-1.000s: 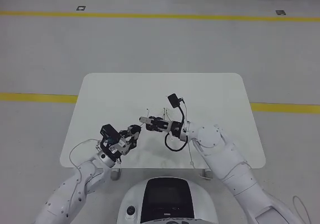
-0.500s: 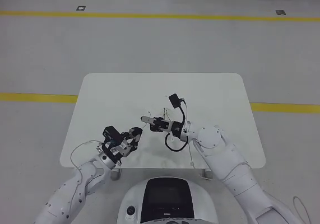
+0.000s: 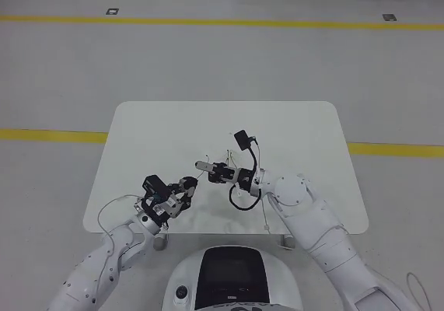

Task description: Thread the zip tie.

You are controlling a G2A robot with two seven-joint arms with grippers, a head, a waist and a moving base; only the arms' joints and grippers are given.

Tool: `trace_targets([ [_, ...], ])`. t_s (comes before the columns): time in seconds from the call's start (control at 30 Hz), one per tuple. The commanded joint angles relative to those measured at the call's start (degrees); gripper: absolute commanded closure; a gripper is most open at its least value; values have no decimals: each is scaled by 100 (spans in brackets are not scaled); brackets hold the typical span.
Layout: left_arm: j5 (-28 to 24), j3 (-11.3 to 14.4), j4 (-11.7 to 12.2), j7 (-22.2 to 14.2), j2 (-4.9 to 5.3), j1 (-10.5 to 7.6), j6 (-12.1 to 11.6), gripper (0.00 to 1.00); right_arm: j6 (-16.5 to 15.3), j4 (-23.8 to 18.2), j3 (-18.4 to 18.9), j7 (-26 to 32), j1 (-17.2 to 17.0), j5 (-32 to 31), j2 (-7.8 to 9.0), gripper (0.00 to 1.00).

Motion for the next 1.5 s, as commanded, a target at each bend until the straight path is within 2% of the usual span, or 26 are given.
trace_targets([
  [0.0,0,0,0,0,0,0,0,100,0,0,0,0,0,0,0,0],
  [0.9,0,0,0,0,0,0,0,100,0,0,0,0,0,0,0,0],
  [1.0,-304,158,-22,-33,-2,-27,0,100,0,0,0,0,0,0,0,0],
  [1.1,-857,274,124,-47,83,-119,0,100,0,0,0,0,0,0,0,0],
  [1.2,-1483,373,249,-144,248,-236,0,100,0,0,0,0,0,0,0,0],
  [1.33,-2281,625,214,-279,520,-430,0,100,0,0,0,0,0,0,0,0],
  [1.4,-2802,799,229,-402,689,-568,0,100,0,0,0,0,0,0,0,0],
  [1.47,-2802,799,229,-402,689,-568,0,100,0,0,0,0,0,0,0,0],
])
